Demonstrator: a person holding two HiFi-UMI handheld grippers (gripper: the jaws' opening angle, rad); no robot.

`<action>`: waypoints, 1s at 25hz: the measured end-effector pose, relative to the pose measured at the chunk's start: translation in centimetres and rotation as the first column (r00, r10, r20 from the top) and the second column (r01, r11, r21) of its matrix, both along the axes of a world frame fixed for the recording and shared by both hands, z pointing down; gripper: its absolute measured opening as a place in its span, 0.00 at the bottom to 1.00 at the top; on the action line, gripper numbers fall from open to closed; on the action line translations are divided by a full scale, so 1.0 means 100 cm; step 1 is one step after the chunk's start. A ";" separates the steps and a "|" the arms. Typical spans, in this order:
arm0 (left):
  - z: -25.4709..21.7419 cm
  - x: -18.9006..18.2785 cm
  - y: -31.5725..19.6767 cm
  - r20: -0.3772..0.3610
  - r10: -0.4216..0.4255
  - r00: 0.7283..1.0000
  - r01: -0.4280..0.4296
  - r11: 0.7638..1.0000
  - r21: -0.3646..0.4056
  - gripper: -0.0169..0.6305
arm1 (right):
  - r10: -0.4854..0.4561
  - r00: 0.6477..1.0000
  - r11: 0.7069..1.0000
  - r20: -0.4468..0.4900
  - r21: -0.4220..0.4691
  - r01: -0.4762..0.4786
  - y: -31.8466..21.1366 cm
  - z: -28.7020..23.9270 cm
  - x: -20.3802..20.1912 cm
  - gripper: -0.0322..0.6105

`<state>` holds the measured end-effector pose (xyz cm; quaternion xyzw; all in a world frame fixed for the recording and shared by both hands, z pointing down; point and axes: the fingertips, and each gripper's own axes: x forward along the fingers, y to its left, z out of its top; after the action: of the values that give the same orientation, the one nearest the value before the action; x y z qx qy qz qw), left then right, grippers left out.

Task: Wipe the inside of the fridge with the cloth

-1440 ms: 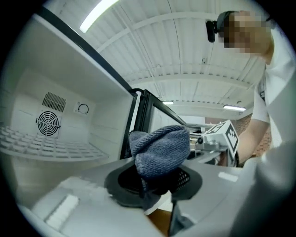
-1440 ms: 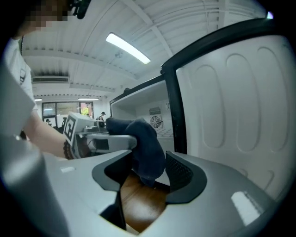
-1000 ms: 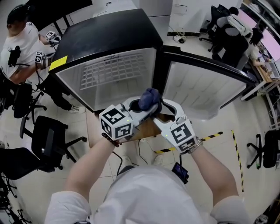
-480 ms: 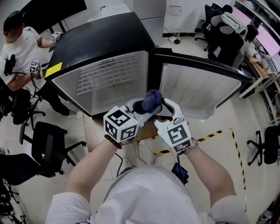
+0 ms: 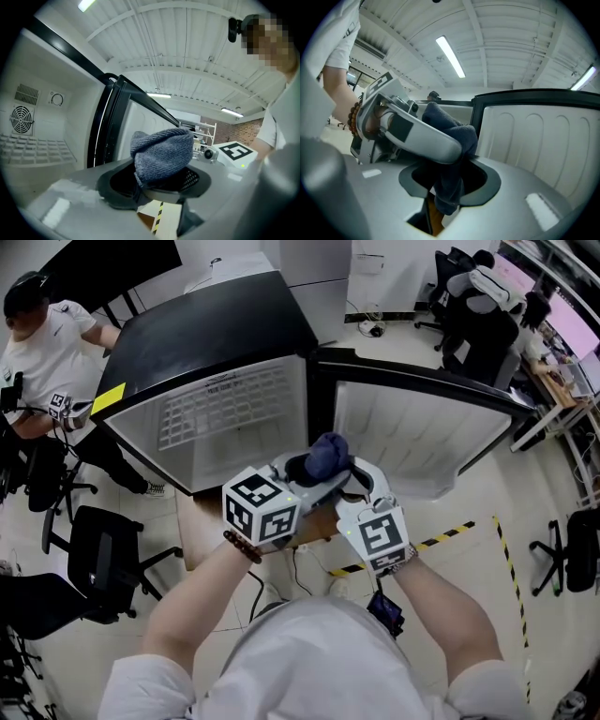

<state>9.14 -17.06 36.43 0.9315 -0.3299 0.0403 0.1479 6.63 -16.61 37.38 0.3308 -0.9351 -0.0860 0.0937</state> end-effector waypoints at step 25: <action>0.024 -0.034 -0.060 0.184 -0.341 0.922 0.294 0.924 0.243 0.46 | 0.053 0.993 0.998 0.110 0.041 -0.057 -0.043 -0.104 0.000 0.22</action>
<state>5.77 -23.08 38.85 0.8651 -0.4942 0.0845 0.0152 6.66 -20.90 27.03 0.3626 -0.9272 -0.0859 0.0375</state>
